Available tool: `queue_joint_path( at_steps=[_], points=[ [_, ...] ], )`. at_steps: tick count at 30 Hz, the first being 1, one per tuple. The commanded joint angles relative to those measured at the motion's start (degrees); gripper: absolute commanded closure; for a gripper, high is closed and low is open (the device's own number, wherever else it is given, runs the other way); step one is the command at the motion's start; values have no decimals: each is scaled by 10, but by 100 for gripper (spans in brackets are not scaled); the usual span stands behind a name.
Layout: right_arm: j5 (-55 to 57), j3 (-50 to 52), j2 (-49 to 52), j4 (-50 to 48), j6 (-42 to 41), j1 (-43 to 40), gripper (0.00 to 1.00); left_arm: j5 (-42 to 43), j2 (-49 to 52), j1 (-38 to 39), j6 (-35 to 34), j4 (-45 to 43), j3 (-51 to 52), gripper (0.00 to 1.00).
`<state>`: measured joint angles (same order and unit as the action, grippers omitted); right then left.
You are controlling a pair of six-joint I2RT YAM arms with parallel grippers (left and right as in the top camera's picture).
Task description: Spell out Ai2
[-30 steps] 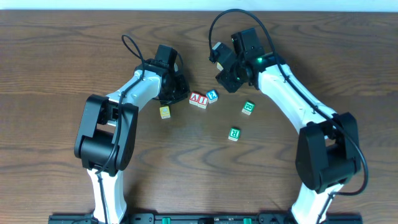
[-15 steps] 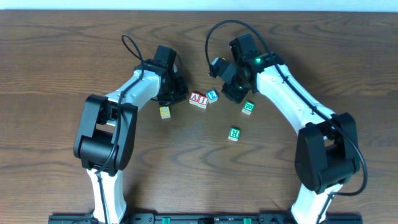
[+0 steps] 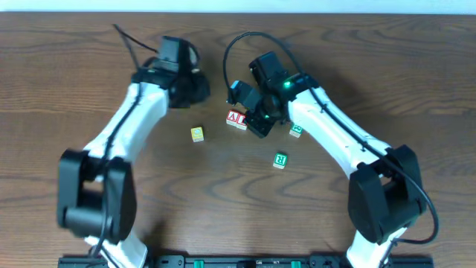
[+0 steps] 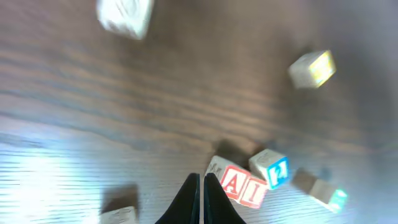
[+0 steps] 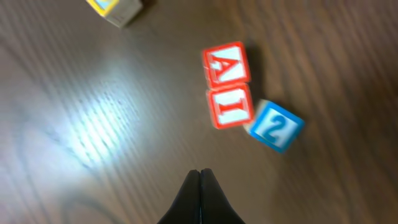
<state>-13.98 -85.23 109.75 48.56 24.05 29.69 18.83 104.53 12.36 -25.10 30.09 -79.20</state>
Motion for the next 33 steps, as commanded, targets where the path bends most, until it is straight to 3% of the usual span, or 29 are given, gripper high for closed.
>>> queue_joint_path(
  at_steps=[1, 13, 21, 33],
  points=[
    [-14, 26, -10, -19, -39, 11, 98, -16, -43, -40, 28, 8, -7, 94],
    [5, 100, -7, -121, -49, 66, 99, 14, -112, -190, 59, 43, -7, 94],
    [2, 128, 24, -201, -104, 68, 99, 13, -112, -195, 59, 45, -7, 94],
    [-32, 130, 58, -237, -232, 62, 99, 13, -112, -195, 59, 46, -7, 94]
  ],
)
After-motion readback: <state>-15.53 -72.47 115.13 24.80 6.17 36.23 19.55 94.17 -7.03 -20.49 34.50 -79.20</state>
